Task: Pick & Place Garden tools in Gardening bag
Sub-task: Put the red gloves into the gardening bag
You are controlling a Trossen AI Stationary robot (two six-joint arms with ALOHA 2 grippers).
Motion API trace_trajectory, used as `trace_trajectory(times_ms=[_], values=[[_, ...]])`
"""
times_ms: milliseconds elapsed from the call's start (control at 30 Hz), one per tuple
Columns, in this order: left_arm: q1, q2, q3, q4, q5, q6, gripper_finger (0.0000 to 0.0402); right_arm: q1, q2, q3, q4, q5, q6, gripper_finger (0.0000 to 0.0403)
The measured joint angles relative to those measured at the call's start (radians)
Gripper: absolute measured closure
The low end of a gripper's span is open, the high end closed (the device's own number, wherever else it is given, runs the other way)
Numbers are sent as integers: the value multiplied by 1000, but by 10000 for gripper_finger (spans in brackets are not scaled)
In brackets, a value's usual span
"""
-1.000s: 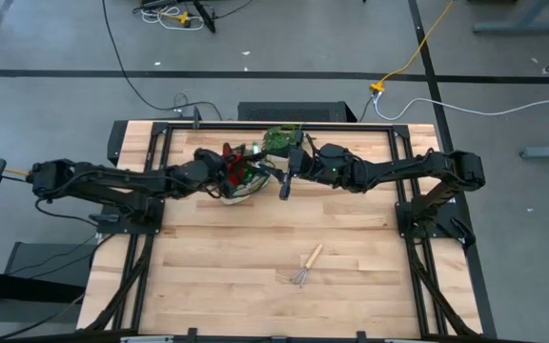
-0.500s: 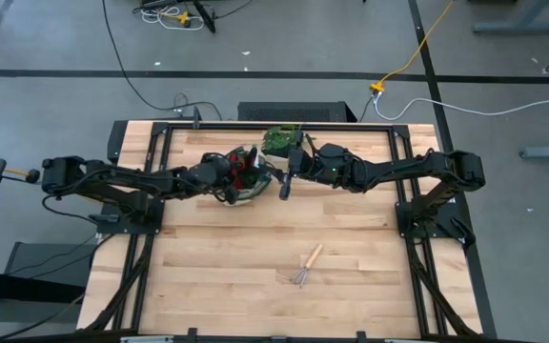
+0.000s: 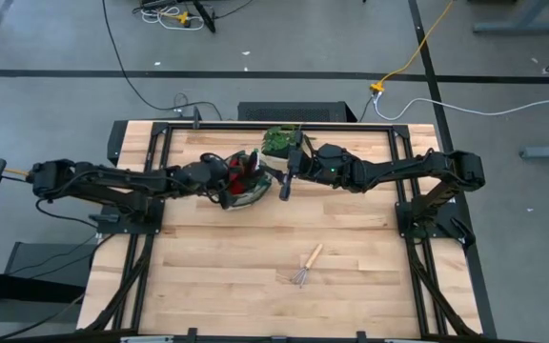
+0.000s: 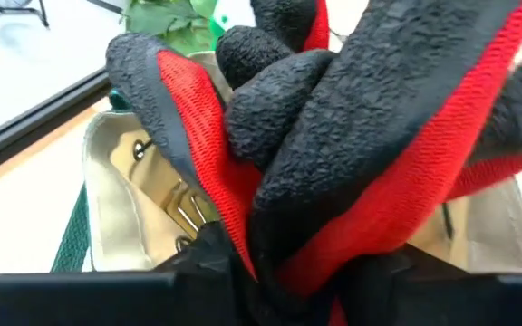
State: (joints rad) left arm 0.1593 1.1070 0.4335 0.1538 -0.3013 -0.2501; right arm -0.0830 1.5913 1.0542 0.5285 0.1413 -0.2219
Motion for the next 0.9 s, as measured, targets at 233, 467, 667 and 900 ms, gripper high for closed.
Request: trace_trajectory(times_ms=[233,467,667,900], values=[[-1,-56,0,-33,96,34,205,-1,0,0,1,0,0,226],[1,-56,0,-33,90,38,162,0,0,0,1,0,2,226],[2,-120,0,-57,90,38,159,0,0,0,-6,0,3,226],[-2,-264,0,-152,94,34,161,0,0,0,-10,0,3,226]])
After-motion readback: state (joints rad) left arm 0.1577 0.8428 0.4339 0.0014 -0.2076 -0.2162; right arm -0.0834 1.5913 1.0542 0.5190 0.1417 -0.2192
